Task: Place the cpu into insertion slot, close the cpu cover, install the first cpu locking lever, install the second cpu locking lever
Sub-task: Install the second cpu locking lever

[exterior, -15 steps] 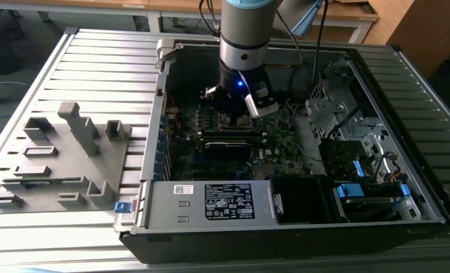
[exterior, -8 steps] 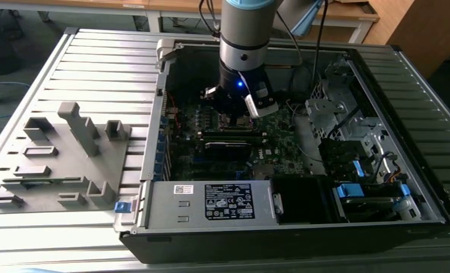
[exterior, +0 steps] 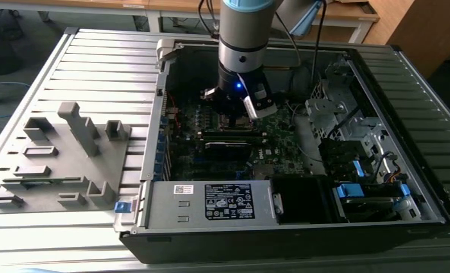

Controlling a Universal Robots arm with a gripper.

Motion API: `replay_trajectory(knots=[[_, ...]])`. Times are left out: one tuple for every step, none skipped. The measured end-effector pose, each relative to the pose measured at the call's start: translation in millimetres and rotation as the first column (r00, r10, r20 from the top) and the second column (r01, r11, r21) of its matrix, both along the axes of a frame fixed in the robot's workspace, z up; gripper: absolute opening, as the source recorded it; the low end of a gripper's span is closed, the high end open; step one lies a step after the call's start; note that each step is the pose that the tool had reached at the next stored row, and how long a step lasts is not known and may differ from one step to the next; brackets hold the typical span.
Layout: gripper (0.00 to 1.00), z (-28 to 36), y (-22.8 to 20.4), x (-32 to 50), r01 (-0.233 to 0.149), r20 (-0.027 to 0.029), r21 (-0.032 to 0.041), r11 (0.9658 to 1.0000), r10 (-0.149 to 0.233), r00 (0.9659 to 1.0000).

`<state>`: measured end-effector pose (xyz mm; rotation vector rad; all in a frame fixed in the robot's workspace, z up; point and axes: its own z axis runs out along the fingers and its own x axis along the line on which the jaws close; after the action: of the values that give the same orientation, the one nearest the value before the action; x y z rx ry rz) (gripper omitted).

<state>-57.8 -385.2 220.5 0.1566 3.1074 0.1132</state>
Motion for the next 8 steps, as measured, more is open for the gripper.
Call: replay_trajectory(knots=[[0.11,-0.6,0.0,-0.5,0.0,0.0,0.0,1.0,0.0,1.0],[0.11,-1.1,0.0,-1.0,0.0,0.0,0.0,1.0,0.0,1.0],[0.11,-1.5,0.0,-1.7,0.0,-0.0001,-0.0001,1.0,0.0,1.0],[0.11,-1.7,-0.1,-2.0,0.0,-0.0001,-0.0001,1.0,0.0,1.0],[0.11,-1.7,0.0,-2.0,0.0,-0.0001,-0.0002,1.0,0.0,1.0],[0.11,-1.9,0.0,-2.1,0.0,0.0,0.0,1.0,0.0,1.0],[0.11,-1.9,0.0,-2.2,0.0,0.0,0.0001,1.0,0.0,1.0],[0.11,-1.9,0.0,-2.2,0.0,0.0,0.0,1.0,0.0,1.0]])
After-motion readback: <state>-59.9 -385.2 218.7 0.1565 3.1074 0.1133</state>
